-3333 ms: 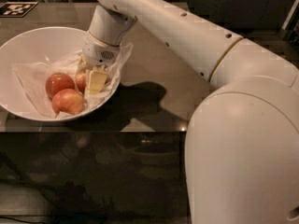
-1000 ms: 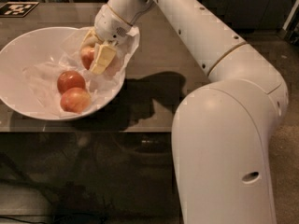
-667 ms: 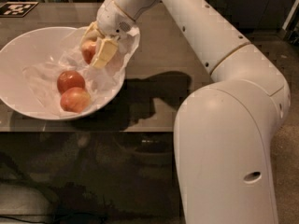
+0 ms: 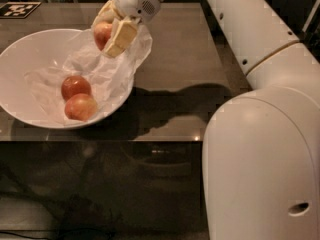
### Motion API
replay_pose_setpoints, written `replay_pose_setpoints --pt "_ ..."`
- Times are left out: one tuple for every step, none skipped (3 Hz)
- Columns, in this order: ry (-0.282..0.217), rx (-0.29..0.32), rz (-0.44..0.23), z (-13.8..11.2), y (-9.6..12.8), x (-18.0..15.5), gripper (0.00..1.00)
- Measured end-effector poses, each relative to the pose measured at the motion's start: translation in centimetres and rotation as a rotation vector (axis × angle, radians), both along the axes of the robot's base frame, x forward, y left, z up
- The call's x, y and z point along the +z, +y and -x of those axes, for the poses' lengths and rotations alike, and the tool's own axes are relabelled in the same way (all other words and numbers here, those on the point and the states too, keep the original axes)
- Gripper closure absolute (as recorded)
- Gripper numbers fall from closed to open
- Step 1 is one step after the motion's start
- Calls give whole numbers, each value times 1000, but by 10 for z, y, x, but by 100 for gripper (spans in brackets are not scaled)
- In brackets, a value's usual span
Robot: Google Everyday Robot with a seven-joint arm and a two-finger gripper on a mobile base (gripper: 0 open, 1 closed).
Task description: Pick apple from white bowl
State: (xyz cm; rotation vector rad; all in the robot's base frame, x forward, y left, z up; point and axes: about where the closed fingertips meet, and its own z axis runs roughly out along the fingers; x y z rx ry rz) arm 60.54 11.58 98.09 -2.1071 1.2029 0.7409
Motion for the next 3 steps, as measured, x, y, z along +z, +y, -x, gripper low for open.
replay_pose_setpoints --pt "-37 0 -26 8 -5 33 100" --pt "-44 -13 -41 2 1 32 100" --pt "-81 -63 19 3 7 45 100"
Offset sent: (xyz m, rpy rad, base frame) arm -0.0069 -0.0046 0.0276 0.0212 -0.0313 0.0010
